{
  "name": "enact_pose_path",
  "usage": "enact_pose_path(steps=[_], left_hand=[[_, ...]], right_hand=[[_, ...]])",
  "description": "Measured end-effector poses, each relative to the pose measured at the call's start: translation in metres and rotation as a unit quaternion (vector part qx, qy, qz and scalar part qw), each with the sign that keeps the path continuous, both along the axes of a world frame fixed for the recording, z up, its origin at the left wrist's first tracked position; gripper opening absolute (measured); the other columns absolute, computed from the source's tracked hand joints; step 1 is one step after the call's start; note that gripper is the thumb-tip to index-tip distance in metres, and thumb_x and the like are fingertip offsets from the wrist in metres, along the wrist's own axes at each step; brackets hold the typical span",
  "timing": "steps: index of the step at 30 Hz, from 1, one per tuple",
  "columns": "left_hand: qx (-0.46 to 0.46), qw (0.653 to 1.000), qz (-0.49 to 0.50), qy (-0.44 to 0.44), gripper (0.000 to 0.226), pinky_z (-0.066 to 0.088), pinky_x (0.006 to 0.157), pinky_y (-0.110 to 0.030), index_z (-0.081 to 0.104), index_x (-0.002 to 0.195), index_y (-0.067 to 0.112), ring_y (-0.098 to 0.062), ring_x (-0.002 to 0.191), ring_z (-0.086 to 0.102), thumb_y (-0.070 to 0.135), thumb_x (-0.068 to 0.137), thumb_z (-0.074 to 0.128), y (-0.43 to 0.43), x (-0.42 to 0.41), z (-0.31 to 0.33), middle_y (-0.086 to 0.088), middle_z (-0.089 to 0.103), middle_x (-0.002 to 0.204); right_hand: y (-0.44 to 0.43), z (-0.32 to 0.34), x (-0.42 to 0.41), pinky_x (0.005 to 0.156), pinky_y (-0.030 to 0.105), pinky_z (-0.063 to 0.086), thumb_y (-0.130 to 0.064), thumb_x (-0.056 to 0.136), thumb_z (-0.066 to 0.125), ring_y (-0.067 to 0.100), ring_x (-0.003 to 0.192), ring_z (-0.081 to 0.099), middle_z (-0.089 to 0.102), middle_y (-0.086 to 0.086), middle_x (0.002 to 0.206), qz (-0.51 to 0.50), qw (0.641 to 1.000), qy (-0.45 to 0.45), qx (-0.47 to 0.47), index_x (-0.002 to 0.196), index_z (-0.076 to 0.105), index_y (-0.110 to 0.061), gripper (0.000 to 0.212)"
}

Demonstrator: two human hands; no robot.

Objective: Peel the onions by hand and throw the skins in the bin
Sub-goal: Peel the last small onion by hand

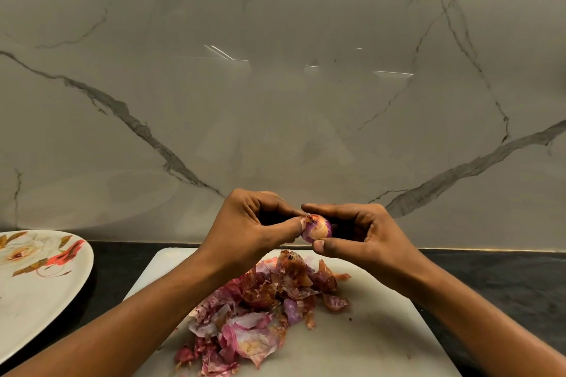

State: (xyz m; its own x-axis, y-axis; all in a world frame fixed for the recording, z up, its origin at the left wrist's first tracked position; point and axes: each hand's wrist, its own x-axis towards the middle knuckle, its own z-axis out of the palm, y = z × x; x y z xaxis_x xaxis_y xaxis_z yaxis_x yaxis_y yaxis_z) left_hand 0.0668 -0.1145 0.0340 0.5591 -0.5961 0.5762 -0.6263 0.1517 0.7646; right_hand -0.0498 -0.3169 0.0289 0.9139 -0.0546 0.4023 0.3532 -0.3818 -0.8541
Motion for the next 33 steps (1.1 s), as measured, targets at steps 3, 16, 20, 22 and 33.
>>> enact_pose_path(steps=[3, 16, 20, 22, 33], left_hand=[[0.005, 0.999, 0.021, -0.03, 0.007, 0.064, 0.07, -0.047, 0.085, 0.091, 0.012, -0.022, 0.076, 0.076, 0.007, 0.088, 0.082, -0.001, 0.001, -0.002, 0.001, 0.079, 0.082], [-0.011, 0.999, 0.044, 0.017, 0.004, 0.066, 0.071, -0.034, 0.081, 0.089, 0.006, -0.024, 0.071, 0.076, 0.005, 0.091, 0.077, -0.003, 0.003, -0.002, -0.008, 0.078, 0.078], [-0.013, 0.998, 0.057, 0.026, 0.005, 0.065, 0.071, -0.031, 0.081, 0.091, 0.006, -0.023, 0.071, 0.076, 0.005, 0.092, 0.076, -0.002, 0.007, -0.001, -0.007, 0.079, 0.078], [-0.017, 0.997, 0.064, 0.036, 0.005, 0.064, 0.071, -0.028, 0.081, 0.091, 0.007, -0.023, 0.071, 0.076, 0.006, 0.092, 0.076, -0.002, 0.009, 0.0, -0.007, 0.079, 0.079], [-0.04, 0.993, 0.074, 0.084, 0.003, 0.065, 0.072, -0.032, 0.08, 0.088, 0.004, -0.026, 0.074, 0.077, 0.007, 0.088, 0.08, 0.0, 0.008, 0.004, -0.01, 0.079, 0.08]], right_hand=[[0.001, -0.001, -0.001, 0.095, 0.04, 0.062, -0.002, 0.086, 0.083, 0.024, 0.114, 0.073, 0.076, 0.0, 0.122, -0.012, 0.999, -0.002, -0.032, 0.131, 0.072, -0.02, 0.05], [0.002, 0.006, -0.003, 0.08, 0.024, 0.06, -0.01, 0.071, 0.085, 0.019, 0.106, 0.075, 0.078, 0.001, 0.113, -0.024, 0.998, 0.0, 0.055, 0.122, 0.073, -0.018, 0.054], [0.002, 0.007, -0.002, 0.08, 0.027, 0.06, -0.011, 0.072, 0.084, 0.021, 0.102, 0.074, 0.076, 0.004, 0.113, -0.019, 0.997, 0.0, 0.071, 0.119, 0.073, -0.02, 0.049], [0.0, 0.008, -0.002, 0.082, 0.033, 0.061, -0.009, 0.073, 0.083, 0.023, 0.1, 0.073, 0.075, 0.004, 0.112, -0.013, 0.996, -0.005, 0.092, 0.115, 0.074, -0.022, 0.045], [-0.001, 0.013, -0.003, 0.1, 0.053, 0.058, -0.007, 0.077, 0.089, 0.039, 0.107, 0.073, 0.074, 0.015, 0.121, -0.016, 0.994, -0.012, 0.112, 0.12, 0.055, -0.013, 0.055]])
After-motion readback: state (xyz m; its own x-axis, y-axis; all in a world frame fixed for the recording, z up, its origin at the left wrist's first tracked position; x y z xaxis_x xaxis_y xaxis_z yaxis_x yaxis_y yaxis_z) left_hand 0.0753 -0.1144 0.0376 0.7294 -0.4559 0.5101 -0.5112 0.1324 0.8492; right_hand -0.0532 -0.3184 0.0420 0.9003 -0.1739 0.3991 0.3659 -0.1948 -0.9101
